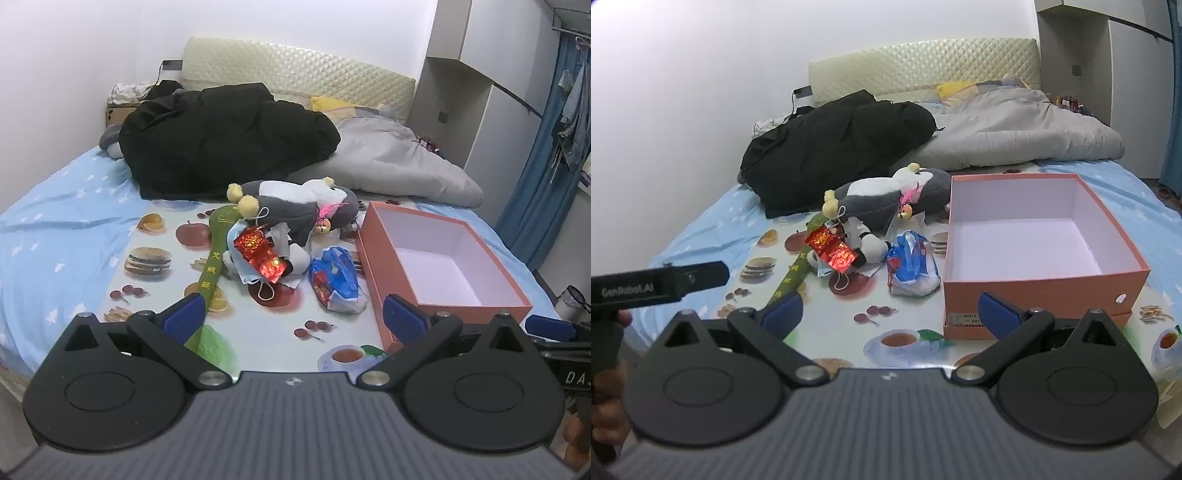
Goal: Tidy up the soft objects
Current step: 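Approach the pile of items with both tools open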
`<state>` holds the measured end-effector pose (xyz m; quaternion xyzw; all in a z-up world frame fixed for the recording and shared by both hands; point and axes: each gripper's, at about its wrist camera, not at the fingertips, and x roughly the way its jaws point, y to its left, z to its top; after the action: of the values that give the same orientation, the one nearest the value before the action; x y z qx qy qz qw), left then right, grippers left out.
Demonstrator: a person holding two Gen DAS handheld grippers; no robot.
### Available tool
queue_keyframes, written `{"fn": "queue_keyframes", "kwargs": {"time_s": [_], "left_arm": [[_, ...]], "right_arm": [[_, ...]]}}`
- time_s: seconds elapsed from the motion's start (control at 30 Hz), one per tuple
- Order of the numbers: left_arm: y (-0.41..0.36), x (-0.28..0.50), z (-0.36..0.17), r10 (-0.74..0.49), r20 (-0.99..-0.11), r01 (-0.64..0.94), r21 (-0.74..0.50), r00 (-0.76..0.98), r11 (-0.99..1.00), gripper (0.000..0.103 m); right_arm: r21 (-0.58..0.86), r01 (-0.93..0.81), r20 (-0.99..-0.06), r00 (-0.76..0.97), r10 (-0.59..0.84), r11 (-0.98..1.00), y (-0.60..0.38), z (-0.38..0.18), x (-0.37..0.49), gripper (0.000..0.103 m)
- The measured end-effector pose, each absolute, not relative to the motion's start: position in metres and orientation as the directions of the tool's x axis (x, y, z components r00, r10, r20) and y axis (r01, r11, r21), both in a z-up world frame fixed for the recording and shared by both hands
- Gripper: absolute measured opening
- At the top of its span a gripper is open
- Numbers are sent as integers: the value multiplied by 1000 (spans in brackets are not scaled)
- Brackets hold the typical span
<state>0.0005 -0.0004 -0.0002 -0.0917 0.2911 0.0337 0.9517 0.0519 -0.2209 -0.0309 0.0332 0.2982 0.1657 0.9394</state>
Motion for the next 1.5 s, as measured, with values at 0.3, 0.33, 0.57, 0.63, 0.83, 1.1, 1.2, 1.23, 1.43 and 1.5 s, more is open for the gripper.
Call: {"fn": "queue_keyframes", "kwargs": {"time_s": [0.3,0.33,0.57,0.63,0.83,1.1,1.2,1.23,1.43,1.5], "left_arm": [[-5,5,0,3,-553,-109,-157,833,982,103],[-6,5,0,6,-552,-110,-155,834,982,103],[-3,-3,2,11,-551,-111,-147,834,983,103],[-3,-3,3,10,-553,-111,-149,833,983,103],[-2,-3,3,13,-555,-114,-148,831,982,103],[-4,-3,2,12,-562,-110,-141,827,984,103],[-5,-2,2,14,-566,-112,-138,825,984,103],[-5,-1,0,15,-567,-112,-138,823,984,103],[-5,0,-2,15,-569,-113,-137,822,984,103],[-5,0,-2,15,-570,-112,-136,821,984,103]], "right_arm": [[165,-286,-571,753,328,944,-222,-31,50,103],[163,-286,-573,752,326,944,-224,-30,51,103],[152,-283,-583,748,317,947,-220,-33,49,103],[152,-284,-585,746,318,947,-220,-32,48,103],[152,-286,-596,737,319,946,-217,-33,50,103],[154,-288,-599,733,321,945,-214,-35,49,103],[152,-285,-602,733,317,946,-215,-35,49,103],[153,-285,-602,733,318,946,-215,-35,49,103],[154,-284,-604,731,318,946,-216,-37,50,103],[155,-284,-604,730,318,946,-217,-37,50,103]]}}
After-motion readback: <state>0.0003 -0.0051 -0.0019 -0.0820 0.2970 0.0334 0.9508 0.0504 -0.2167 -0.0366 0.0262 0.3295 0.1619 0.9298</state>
